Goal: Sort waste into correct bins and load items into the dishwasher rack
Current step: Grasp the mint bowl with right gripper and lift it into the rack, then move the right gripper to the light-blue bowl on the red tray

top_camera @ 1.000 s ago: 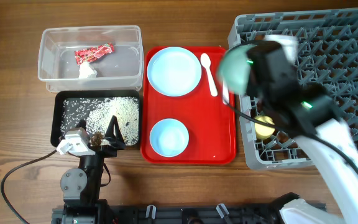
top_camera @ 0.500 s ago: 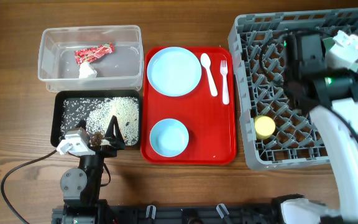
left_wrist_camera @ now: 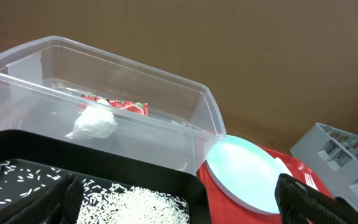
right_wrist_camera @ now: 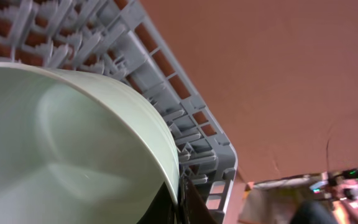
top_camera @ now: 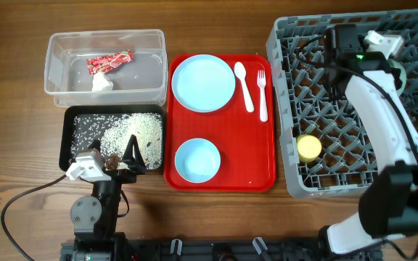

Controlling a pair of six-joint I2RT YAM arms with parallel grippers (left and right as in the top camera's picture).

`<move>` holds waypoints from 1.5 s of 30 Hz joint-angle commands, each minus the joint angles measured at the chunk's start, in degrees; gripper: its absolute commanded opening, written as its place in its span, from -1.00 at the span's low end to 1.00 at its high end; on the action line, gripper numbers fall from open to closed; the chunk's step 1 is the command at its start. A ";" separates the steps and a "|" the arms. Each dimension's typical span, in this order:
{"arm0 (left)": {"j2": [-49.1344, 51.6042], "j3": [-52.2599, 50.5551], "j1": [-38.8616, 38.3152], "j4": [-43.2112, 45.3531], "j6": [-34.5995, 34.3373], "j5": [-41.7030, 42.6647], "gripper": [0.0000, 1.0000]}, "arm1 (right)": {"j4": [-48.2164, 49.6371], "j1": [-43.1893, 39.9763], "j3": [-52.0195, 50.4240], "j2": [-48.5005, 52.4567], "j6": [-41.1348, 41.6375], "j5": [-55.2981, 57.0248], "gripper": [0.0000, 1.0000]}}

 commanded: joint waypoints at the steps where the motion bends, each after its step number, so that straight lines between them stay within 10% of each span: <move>1: -0.04 -0.13 0.42 -0.44 0.11 0.46 0.99 | 0.17 -0.13 -0.37 3.39 -2.40 2.38 -0.91; 31: -0.04 -0.13 0.42 -0.44 0.11 0.46 1.00 | 0.31 5.51 -0.46 7.21 -9.90 -8.74 -0.88; 45: -0.04 -0.13 0.42 -0.44 0.11 0.46 1.00 | -2.01 10.67 0.24 4.87 -11.30 -13.60 -0.32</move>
